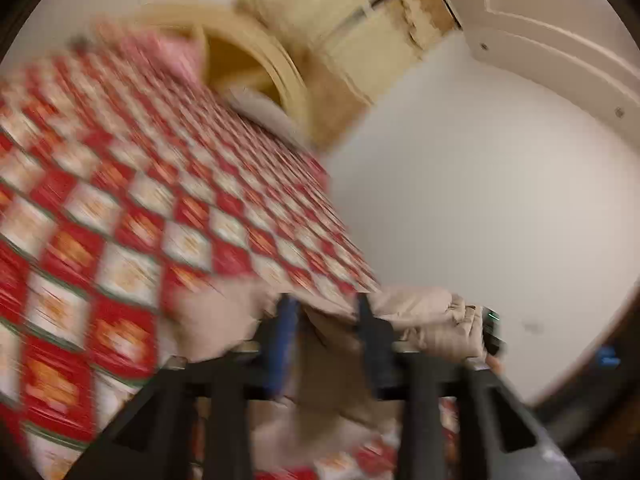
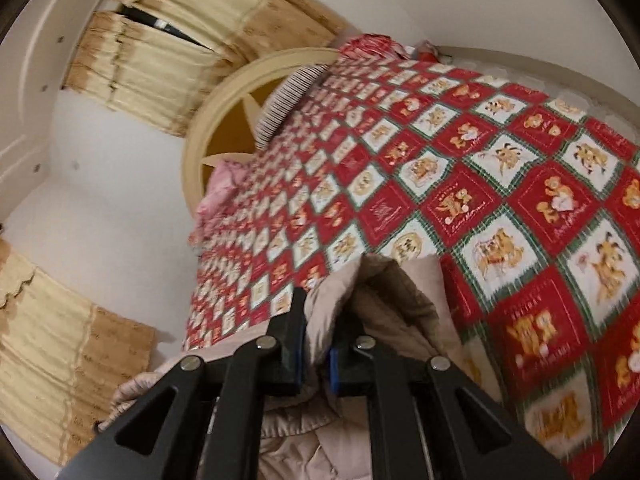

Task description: Fold large clothes

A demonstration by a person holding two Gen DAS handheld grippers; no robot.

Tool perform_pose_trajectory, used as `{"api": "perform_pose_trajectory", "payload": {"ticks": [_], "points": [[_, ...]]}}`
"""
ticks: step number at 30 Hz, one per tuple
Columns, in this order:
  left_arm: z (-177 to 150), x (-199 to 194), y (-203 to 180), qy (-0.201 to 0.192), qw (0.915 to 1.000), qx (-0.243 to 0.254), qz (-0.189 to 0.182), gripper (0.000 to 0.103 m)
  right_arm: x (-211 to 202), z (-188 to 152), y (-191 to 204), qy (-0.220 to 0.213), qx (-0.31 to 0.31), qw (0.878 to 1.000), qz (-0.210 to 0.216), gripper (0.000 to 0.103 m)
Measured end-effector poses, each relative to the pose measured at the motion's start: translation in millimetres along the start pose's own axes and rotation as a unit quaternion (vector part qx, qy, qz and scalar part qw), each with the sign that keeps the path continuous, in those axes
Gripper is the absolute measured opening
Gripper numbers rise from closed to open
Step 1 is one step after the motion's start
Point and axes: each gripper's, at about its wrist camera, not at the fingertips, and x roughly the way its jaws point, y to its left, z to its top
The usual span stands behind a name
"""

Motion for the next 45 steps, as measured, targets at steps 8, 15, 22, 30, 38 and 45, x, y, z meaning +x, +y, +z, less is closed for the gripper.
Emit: {"api": "perform_pose_trajectory", "payload": {"ticks": [8, 15, 22, 30, 38, 45], "points": [[-27, 61, -91, -0.05, 0.9836, 0.148, 0.09, 0.088, 79, 2, -13, 0.019, -0.017, 0.997, -0.071, 0.014], [-100, 200, -161, 0.043, 0.9228, 0.357, 0.137, 0.088, 83, -8, -5, -0.019, -0.033, 0.997, -0.063, 0.061], [-86, 291, -94, 0.093, 0.9178, 0.283, 0.262, 0.088, 51, -66, 72, -0.111, -0.202, 0.969, -0.085, 0.092], [-77, 305, -44, 0.1, 0.9342, 0.193, 0.283, 0.093, 135, -129, 93, -0.018, -0.342, 0.931, -0.126, 0.092], [-78, 312, -32, 0.105, 0.9416, 0.167, 0.273, 0.098, 165, -118, 68, 0.014, -0.309, 0.937, -0.164, 0.091], [-81, 320, -30, 0.121, 0.9342, 0.171, 0.289, 0.102, 179, -121, 64, 0.025, -0.314, 0.93, -0.188, 0.093]]}}
